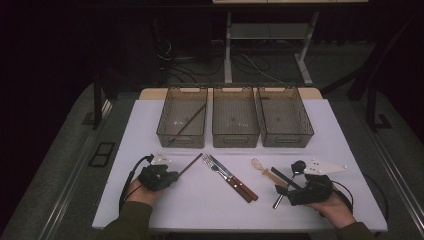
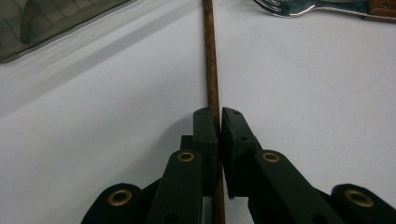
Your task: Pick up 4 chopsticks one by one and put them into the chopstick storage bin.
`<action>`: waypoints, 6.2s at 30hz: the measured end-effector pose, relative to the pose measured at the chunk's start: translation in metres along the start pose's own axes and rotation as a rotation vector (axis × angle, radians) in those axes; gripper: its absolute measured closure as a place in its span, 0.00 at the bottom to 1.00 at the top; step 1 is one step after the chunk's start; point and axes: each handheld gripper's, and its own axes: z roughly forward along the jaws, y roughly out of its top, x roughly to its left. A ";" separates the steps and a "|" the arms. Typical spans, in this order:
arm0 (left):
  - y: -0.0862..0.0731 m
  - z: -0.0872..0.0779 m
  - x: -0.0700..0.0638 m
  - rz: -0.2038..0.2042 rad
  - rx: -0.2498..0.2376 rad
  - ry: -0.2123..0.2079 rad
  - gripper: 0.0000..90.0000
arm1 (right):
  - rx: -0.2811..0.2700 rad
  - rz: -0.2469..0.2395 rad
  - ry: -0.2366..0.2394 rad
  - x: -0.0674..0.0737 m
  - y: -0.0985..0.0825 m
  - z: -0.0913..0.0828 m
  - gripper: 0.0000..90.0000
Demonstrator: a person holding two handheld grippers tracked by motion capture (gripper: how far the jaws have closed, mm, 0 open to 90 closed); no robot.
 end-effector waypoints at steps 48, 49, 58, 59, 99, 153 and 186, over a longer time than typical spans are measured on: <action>0.010 -0.023 0.006 -0.024 -0.105 -0.056 0.94 | 0.005 0.001 0.000 0.000 0.000 0.001 0.05; 0.010 -0.024 0.006 -0.027 -0.112 -0.057 0.94 | 0.005 0.001 0.000 0.000 0.000 0.001 0.05; 0.014 -0.029 0.008 -0.041 -0.153 -0.069 0.94 | 0.005 0.001 0.001 0.000 0.000 0.001 0.05; 0.014 -0.029 0.008 -0.049 -0.161 -0.070 0.94 | 0.005 0.001 0.000 0.000 0.000 0.001 0.05; 0.055 -0.034 0.028 -0.086 -0.273 -0.091 0.94 | 0.002 0.009 -0.003 -0.001 0.000 0.001 0.05; 0.157 -0.021 0.095 -0.144 -0.326 0.003 0.94 | -0.011 0.017 0.000 -0.002 0.000 -0.002 0.05; 0.161 0.036 0.115 -0.125 -0.317 0.107 0.94 | -0.009 0.020 0.011 -0.002 0.000 -0.001 0.05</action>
